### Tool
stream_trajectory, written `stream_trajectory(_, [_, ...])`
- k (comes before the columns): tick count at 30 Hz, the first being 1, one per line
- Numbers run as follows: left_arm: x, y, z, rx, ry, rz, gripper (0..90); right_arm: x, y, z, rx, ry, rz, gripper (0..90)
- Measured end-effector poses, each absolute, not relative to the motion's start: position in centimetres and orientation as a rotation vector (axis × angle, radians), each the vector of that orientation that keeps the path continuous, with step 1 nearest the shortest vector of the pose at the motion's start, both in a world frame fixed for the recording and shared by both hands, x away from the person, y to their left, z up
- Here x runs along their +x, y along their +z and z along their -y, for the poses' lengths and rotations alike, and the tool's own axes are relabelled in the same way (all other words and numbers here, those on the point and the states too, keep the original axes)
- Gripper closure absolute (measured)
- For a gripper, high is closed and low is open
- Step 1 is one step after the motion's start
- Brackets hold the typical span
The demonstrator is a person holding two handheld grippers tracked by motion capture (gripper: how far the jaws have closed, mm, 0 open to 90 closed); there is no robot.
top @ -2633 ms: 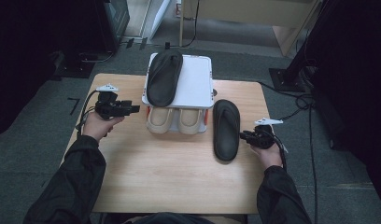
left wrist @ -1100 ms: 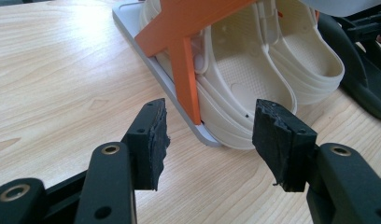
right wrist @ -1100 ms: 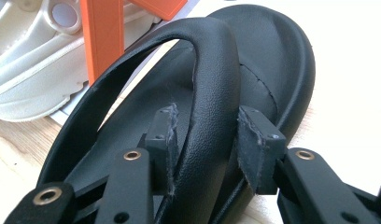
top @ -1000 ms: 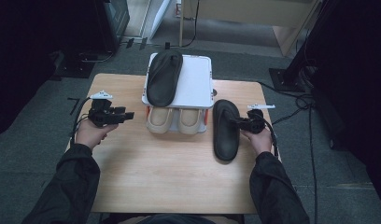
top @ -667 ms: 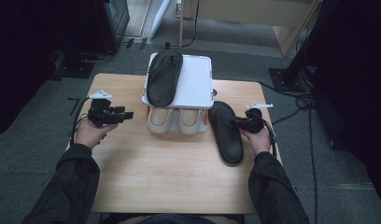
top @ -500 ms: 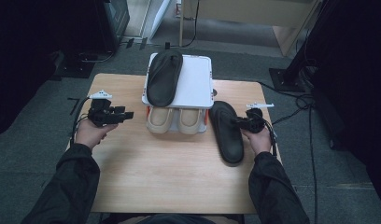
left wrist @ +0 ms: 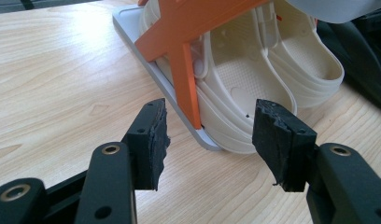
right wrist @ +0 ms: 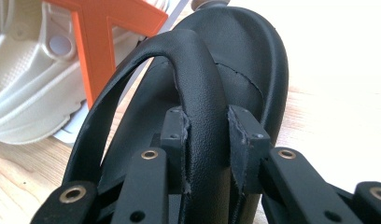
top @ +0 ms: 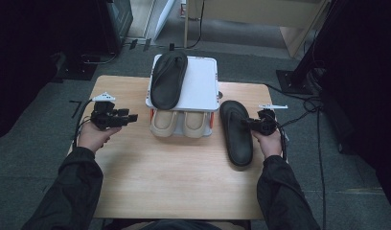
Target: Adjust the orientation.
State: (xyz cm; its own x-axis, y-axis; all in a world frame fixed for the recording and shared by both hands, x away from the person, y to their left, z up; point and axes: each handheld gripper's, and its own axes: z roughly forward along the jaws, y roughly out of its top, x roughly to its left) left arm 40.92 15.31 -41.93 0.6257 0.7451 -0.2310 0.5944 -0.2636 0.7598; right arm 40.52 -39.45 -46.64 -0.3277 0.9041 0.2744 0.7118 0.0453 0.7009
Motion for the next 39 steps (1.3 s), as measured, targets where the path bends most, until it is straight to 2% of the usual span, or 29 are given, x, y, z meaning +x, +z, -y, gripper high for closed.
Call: stream_trajectory(39, [41.1, -42.0, -14.5, 1.976, 0.19, -1.008, 45.4, 41.3, -40.0, 38.5, 1.737, 1.203, -2.029, 69.6])
